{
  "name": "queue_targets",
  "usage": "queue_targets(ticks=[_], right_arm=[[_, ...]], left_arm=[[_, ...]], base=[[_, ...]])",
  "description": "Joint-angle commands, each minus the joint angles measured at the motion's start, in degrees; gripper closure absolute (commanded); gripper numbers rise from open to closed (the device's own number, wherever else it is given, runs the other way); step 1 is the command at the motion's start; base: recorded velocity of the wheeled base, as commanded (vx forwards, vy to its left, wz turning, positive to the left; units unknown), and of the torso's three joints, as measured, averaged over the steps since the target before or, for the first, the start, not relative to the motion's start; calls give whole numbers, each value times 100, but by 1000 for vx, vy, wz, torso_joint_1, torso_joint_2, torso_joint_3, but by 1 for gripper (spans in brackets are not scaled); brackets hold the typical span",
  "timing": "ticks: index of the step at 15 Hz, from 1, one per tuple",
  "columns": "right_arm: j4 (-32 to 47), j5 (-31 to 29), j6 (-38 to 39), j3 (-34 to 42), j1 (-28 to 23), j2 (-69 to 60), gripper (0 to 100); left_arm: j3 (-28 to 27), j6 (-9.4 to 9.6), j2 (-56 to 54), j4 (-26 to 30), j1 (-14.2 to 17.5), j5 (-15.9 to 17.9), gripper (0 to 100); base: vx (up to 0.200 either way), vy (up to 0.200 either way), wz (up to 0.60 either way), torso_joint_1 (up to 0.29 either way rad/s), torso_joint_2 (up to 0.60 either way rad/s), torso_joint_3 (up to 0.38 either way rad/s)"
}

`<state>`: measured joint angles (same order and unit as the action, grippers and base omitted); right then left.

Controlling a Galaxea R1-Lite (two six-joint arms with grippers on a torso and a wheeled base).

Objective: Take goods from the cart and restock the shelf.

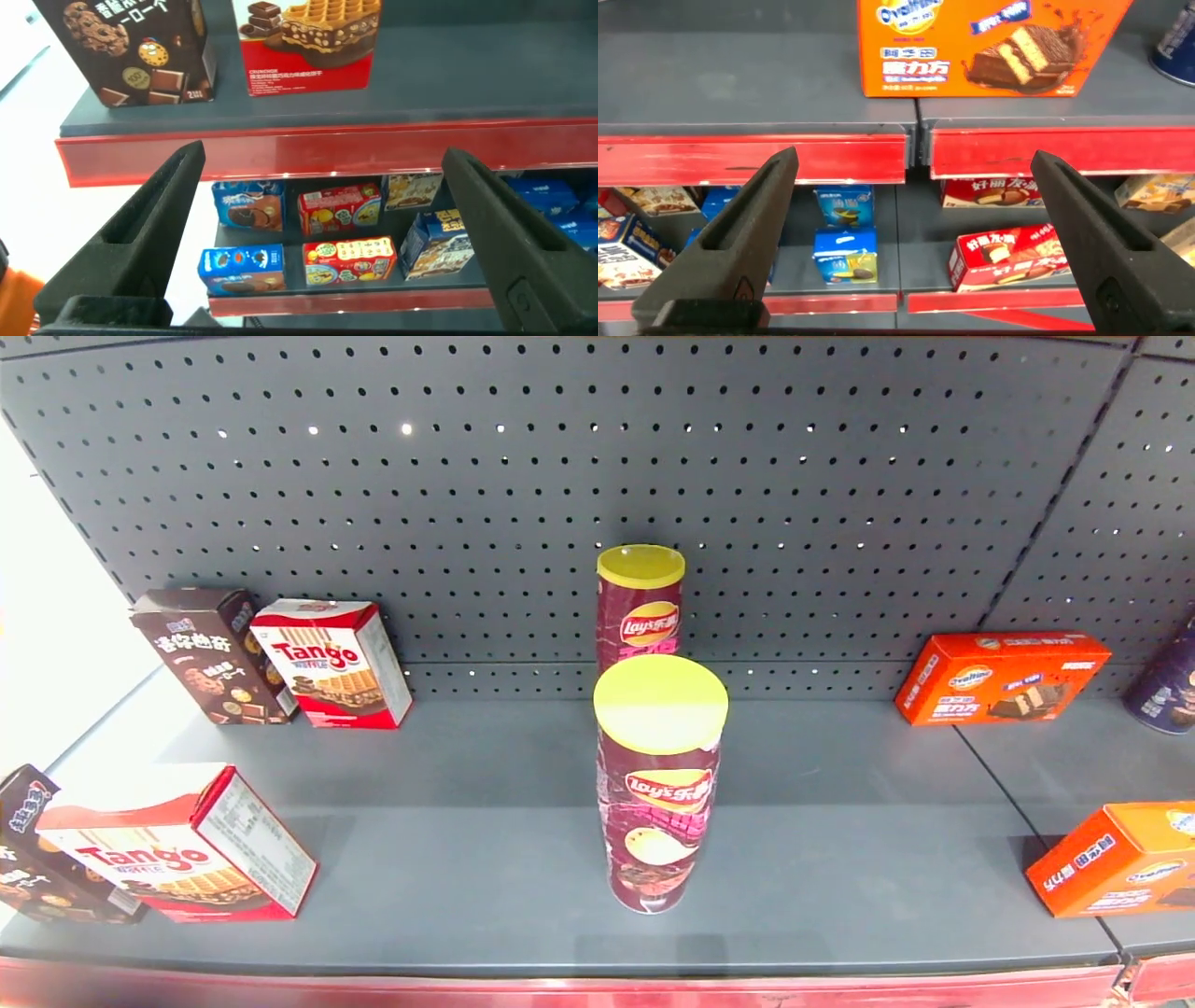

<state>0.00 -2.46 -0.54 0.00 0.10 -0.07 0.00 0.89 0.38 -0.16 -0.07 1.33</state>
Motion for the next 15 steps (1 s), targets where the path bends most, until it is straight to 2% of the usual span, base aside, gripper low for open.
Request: queue_targets(ticks=[1,15], right_arm=[[0,0,1,0,-1,7,0],[0,0,10,0,-1,7,0]], left_arm=[[0,-1,-3,-2,-1,-1,0],[0,16,-3,-2,-1,8,0]], base=[[0,0,0,0,0,0],[0,0,0,0,0,0]])
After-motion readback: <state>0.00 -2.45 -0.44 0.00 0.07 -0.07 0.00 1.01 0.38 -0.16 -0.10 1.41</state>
